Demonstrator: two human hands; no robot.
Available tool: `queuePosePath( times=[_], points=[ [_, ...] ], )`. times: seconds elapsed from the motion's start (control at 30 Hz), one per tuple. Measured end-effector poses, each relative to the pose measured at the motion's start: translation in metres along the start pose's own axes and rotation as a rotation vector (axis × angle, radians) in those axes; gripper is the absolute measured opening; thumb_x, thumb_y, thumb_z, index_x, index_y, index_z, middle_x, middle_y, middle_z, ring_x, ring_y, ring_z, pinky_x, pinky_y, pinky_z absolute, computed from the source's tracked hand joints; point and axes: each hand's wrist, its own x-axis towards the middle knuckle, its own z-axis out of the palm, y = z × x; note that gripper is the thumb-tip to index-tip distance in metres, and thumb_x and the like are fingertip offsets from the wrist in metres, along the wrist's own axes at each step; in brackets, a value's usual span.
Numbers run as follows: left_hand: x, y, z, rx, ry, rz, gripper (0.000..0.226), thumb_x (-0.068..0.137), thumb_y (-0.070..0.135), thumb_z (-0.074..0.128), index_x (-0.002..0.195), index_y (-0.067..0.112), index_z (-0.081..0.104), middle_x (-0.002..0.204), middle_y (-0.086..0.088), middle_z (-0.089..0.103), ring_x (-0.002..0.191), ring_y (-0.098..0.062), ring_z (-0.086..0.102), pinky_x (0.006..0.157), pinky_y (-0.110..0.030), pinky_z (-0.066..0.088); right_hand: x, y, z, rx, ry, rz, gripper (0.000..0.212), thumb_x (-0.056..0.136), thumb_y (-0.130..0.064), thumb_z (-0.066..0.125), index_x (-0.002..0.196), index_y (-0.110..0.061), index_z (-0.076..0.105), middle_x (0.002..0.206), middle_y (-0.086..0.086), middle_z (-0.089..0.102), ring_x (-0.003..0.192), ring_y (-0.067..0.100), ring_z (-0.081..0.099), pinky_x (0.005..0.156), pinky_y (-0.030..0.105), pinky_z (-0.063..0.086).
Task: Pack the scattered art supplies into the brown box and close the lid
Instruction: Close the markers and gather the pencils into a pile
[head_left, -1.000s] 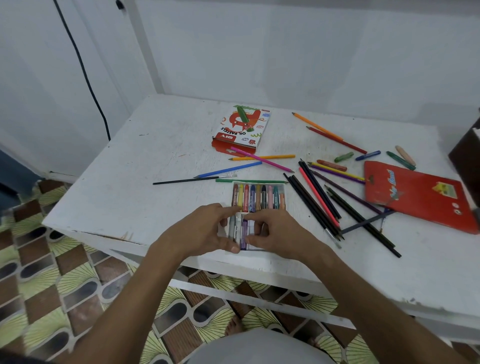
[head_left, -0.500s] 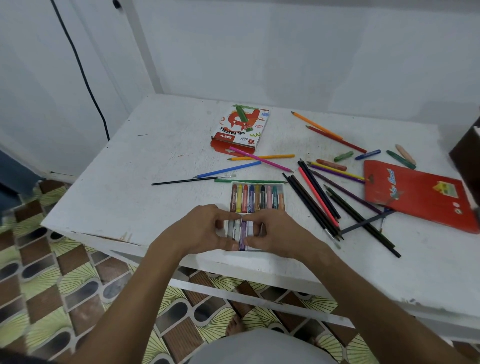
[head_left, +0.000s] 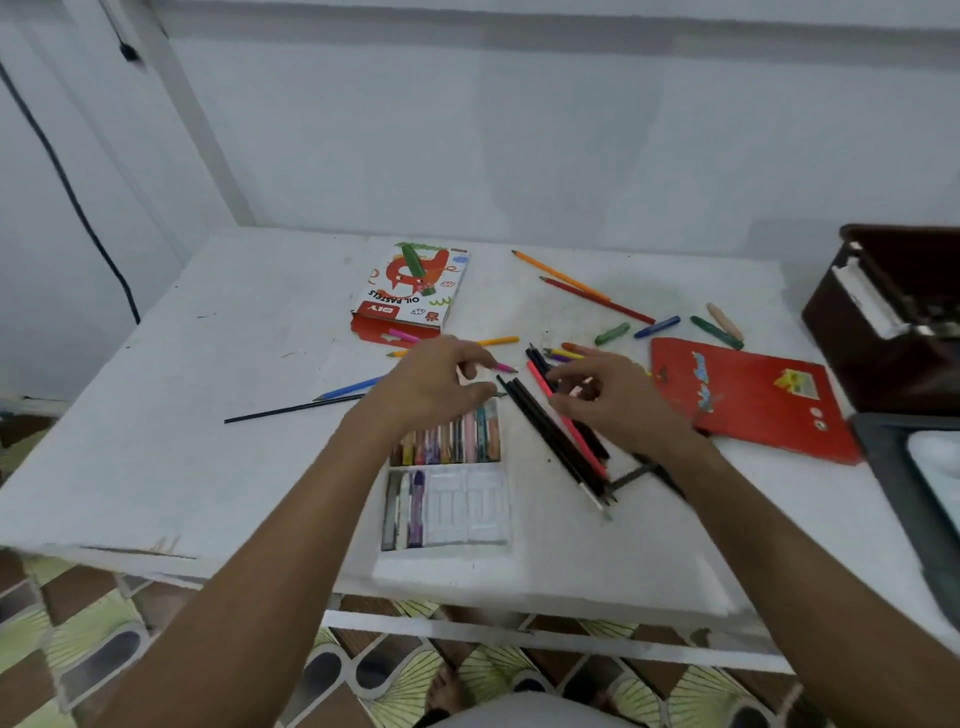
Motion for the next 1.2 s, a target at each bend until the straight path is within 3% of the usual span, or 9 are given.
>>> queuePosePath(
  times=[0.2,0.37,0.5,0.7,0.9,1.0,1.1,1.2],
  points=[
    [0.095,0.039,0.030,0.055,-0.077,0.039,0.035,0.091,0.031,0.061,0.124,0.019,0.061,0.107,-0.002,0.062,0.088,-0.016,0.061,0.073,-0.024,0.047,0.051,0.063,-0.054,-0.133,0.171,0.053,0.021,0.086,-0.014,0.065,0.106,-0.011,0.071,0.105,0.003,0.070,0.081,0.005,0.058,0.071,0.010,0.043],
    [0.136,0.049,0.043,0.269,-0.255,0.065,0.040,0.093,0.032,0.057,0.130,0.017,0.057,0.126,-0.006,0.059,0.115,-0.022,0.054,0.090,-0.027,0.038,0.087,0.096,-0.059,-0.333,0.053,-0.007,0.025,0.088,-0.014,0.061,0.113,-0.015,0.067,0.120,0.005,0.063,0.103,0.019,0.059,0.094,0.029,0.045],
    [0.145,0.053,0.052,0.302,-0.335,0.064,0.037,0.097,0.030,0.050,0.131,0.017,0.058,0.124,-0.008,0.062,0.115,-0.023,0.054,0.091,-0.027,0.038,0.104,0.103,-0.053,-0.519,-0.088,-0.052,0.032,0.090,-0.012,0.057,0.122,-0.014,0.063,0.124,0.008,0.060,0.114,0.025,0.054,0.099,0.034,0.042],
    [0.144,0.049,0.052,0.261,-0.284,0.064,0.021,0.092,0.021,0.057,0.107,0.016,0.071,0.112,-0.002,0.066,0.103,-0.020,0.059,0.081,-0.023,0.040,0.104,0.095,-0.051,-0.529,-0.113,-0.063,0.022,0.090,-0.019,0.059,0.109,-0.013,0.069,0.107,0.008,0.063,0.099,0.023,0.056,0.089,0.039,0.048],
    [0.118,0.043,0.033,0.078,-0.069,0.024,0.015,0.092,0.021,0.060,0.101,0.015,0.071,0.092,0.002,0.067,0.086,-0.015,0.060,0.075,-0.025,0.042,0.086,0.074,-0.046,-0.271,-0.024,-0.042,0.022,0.088,-0.019,0.064,0.107,-0.010,0.069,0.101,0.004,0.067,0.080,0.010,0.052,0.076,0.020,0.041],
    [0.090,0.031,0.019,-0.066,0.056,-0.015,0.013,0.088,0.021,0.065,0.100,0.017,0.070,0.084,0.004,0.068,0.082,-0.015,0.064,0.076,-0.030,0.051,0.072,0.048,-0.038,-0.114,-0.003,-0.037,0.021,0.087,-0.020,0.066,0.105,-0.010,0.070,0.096,0.002,0.067,0.074,0.005,0.054,0.063,0.005,0.038],
    [0.052,0.021,0.004,-0.252,0.149,-0.075,0.018,0.083,0.017,0.071,0.100,0.015,0.067,0.082,0.002,0.072,0.084,-0.012,0.068,0.086,-0.033,0.054,0.054,0.020,-0.022,-0.003,-0.022,-0.034,0.017,0.086,-0.023,0.066,0.098,-0.013,0.072,0.090,-0.002,0.069,0.074,0.007,0.059,0.066,0.012,0.043],
    [0.011,0.013,-0.009,-0.452,0.246,-0.168,0.019,0.078,0.015,0.077,0.094,0.016,0.067,0.080,-0.003,0.074,0.083,-0.017,0.070,0.085,-0.033,0.054,0.031,-0.007,-0.005,0.077,-0.061,-0.049,0.014,0.085,-0.022,0.065,0.091,-0.013,0.074,0.081,-0.003,0.071,0.073,0.007,0.063,0.068,0.019,0.046]
  ],
)
